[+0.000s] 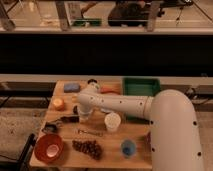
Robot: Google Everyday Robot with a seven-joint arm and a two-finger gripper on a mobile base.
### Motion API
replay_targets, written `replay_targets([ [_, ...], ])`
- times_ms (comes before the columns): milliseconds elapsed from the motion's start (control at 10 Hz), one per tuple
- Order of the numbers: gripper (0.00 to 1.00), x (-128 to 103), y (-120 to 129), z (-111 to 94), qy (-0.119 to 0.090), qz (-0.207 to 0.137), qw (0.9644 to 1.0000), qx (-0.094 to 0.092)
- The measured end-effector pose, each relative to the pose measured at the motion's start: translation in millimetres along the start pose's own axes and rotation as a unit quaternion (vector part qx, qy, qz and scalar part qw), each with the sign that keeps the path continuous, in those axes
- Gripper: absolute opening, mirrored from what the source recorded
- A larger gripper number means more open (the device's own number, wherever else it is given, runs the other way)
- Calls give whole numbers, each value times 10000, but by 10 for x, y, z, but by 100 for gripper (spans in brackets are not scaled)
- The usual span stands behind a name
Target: Place brush in plastic cup
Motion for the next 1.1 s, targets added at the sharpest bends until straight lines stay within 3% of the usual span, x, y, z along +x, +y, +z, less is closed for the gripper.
replay_targets([
  [200, 0, 80, 10, -103, 15, 9, 9999, 144],
  [700, 0, -92, -32, -777, -61, -54, 9977, 667],
  [1100, 0, -312, -67, -904, -97, -243, 9961, 842],
])
